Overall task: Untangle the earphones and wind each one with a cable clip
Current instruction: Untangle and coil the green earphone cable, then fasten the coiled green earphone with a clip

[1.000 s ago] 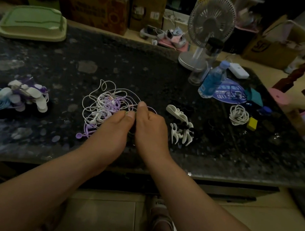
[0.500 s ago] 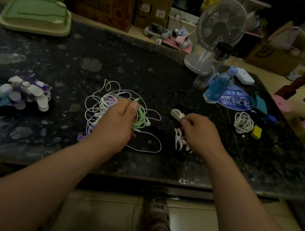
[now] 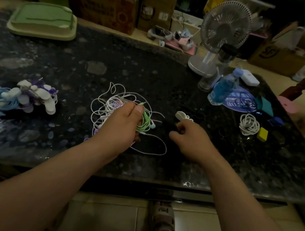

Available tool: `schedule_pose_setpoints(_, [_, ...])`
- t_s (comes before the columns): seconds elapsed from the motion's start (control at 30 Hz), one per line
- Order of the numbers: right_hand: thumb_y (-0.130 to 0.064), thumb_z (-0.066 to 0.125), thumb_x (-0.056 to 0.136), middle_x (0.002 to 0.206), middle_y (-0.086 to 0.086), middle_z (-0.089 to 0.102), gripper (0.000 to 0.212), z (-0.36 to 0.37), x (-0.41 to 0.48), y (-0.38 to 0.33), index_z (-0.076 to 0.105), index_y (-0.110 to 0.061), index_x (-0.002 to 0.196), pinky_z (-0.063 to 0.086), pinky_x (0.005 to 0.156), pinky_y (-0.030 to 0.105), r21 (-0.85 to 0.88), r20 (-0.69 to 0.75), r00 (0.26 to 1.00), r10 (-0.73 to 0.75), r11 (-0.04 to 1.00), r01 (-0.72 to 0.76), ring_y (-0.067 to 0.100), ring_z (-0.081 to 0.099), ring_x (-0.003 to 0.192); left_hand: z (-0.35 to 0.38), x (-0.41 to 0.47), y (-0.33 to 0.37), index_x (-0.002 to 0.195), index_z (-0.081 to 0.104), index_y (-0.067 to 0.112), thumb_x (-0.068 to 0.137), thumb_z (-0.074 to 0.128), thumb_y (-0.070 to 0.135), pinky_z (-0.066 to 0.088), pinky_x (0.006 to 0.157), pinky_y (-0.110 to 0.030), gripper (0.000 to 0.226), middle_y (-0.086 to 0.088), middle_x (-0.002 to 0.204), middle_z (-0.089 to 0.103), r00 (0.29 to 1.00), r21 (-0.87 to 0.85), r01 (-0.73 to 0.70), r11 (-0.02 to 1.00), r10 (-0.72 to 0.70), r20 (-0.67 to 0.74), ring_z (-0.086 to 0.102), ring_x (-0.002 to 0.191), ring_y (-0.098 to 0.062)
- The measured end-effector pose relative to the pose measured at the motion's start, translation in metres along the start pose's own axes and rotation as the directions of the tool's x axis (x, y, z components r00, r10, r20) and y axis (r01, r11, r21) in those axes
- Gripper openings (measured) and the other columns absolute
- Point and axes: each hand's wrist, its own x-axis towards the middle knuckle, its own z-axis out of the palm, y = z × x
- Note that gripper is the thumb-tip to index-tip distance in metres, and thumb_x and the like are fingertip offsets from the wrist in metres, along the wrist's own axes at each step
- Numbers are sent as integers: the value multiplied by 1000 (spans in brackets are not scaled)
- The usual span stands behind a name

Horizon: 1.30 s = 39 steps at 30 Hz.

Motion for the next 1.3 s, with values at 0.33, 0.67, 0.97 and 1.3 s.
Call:
schedule_pose_setpoints(0.33, [-18, 66, 87, 70, 2, 58, 19, -34, -46, -35, 54, -22, 102, 34, 40, 21, 915, 220, 954, -201, 382, -130, 17, 56, 56, 2, -3, 11, 100, 54, -5, 112, 42, 32, 43, 51, -11, 41, -7, 87, 53, 999, -31, -37, 999, 37, -20, 48, 65, -4])
schedule_pose_setpoints(0.67, [-30, 62, 101, 61, 2, 40, 24, -19, -49, -44, 55, -22, 79, 17, 36, 21, 902, 252, 954, -164, 398, -170, 11, 31, 36, -2, -3, 12, 95, 55, 0, 111, 44, 36, 48, 79, -44, 41, -4, 84, 54, 998, -1, -62, 998, 62, -23, 50, 77, -16])
schedule_pose_setpoints(0.97, [-36, 70, 93, 59, 0, 51, 32, -10, -56, -54, 63, -26, 63, 36, 50, 24, 878, 196, 974, -116, 464, -121, 15, 48, 52, -3, -2, 9, 96, 57, 3, 111, 43, 37, 47, 78, -45, 40, -16, 87, 59, 993, 101, -111, 989, 113, -23, 51, 78, -17])
schedule_pose_setpoints(1.3, [-25, 64, 98, 63, -2, 58, 29, -8, -56, -58, 76, -16, 73, 31, 42, 19, 888, 226, 969, -96, 429, -165, 10, 43, 51, 1, -2, 4, 84, 53, 17, 111, 43, 39, 41, 73, -39, 36, 4, 75, 52, 994, 83, -111, 990, 112, -5, 47, 71, -14])
